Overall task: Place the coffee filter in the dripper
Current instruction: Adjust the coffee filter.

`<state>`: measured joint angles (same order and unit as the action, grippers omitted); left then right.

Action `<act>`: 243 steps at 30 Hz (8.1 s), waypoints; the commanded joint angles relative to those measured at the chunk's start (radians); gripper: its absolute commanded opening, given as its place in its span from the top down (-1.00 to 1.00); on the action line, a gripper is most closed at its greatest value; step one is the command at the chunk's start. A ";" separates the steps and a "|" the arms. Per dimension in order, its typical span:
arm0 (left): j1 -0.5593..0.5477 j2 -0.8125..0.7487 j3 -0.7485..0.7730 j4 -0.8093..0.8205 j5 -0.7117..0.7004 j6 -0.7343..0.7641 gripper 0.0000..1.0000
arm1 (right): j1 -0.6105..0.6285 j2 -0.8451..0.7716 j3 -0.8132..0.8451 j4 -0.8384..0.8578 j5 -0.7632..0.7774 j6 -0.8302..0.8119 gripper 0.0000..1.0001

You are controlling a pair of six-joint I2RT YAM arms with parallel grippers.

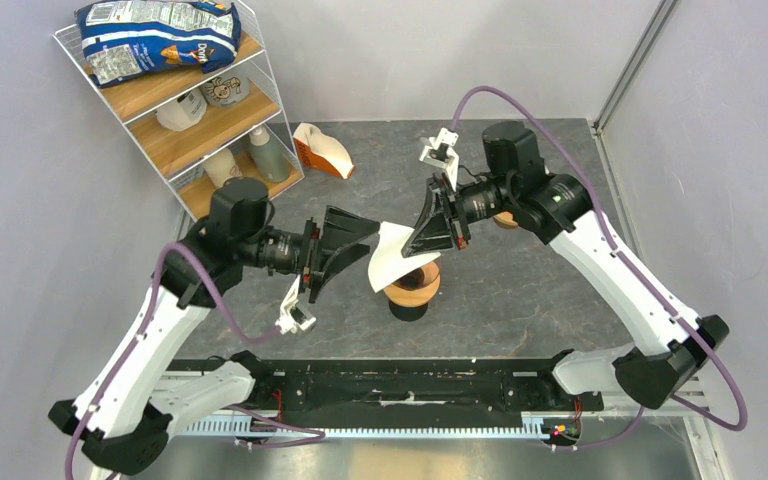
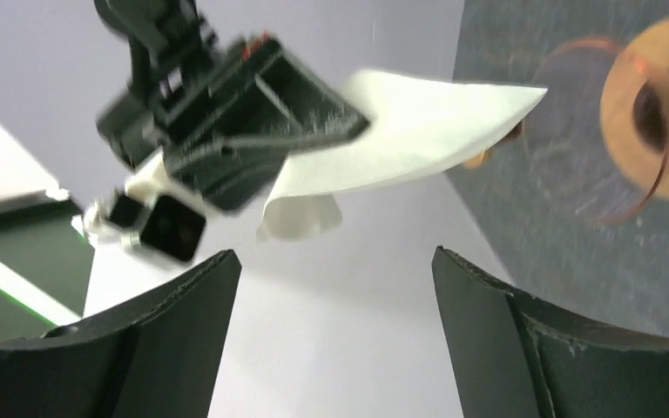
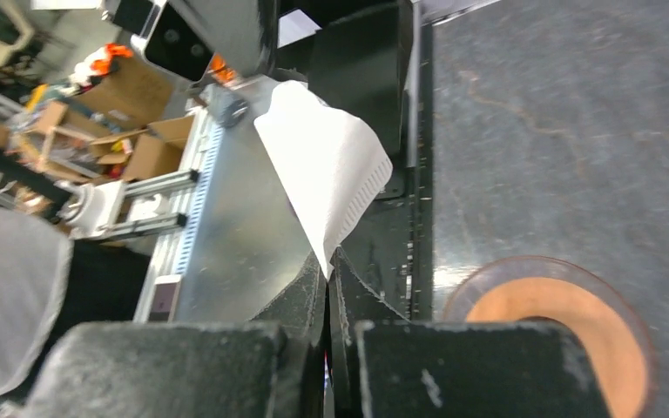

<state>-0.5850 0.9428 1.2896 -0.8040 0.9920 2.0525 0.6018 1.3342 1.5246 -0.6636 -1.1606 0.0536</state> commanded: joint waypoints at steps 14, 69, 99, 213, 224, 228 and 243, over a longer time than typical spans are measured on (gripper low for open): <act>0.257 0.455 0.864 -0.229 0.281 -1.882 -0.66 | -0.006 -0.181 -0.043 0.264 0.537 -0.212 1.00; -0.052 0.319 0.437 -0.007 -0.118 -1.682 0.96 | 0.073 -0.155 0.092 0.010 0.289 -0.171 0.32; 0.047 0.234 0.415 0.019 0.040 -1.849 0.30 | 0.082 -0.157 0.065 -0.039 0.375 -0.230 1.00; -0.059 0.317 0.369 0.077 0.068 -1.927 0.96 | 0.183 -0.121 0.048 0.021 0.332 -0.328 1.00; -0.058 0.251 0.348 0.034 0.012 -1.901 0.76 | 0.184 -0.202 -0.011 0.008 0.419 -0.384 1.00; -0.058 0.236 0.333 0.007 0.004 -1.869 0.30 | 0.182 -0.214 -0.024 0.018 0.417 -0.378 1.00; -0.056 0.157 0.270 0.103 0.054 -1.887 0.10 | 0.184 -0.307 -0.146 0.102 0.329 -0.549 1.00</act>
<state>-0.6392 1.1187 1.5620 -0.7685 1.0016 0.1650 0.7815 1.0401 1.3827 -0.6270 -0.7818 -0.4286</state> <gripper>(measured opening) 0.458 0.007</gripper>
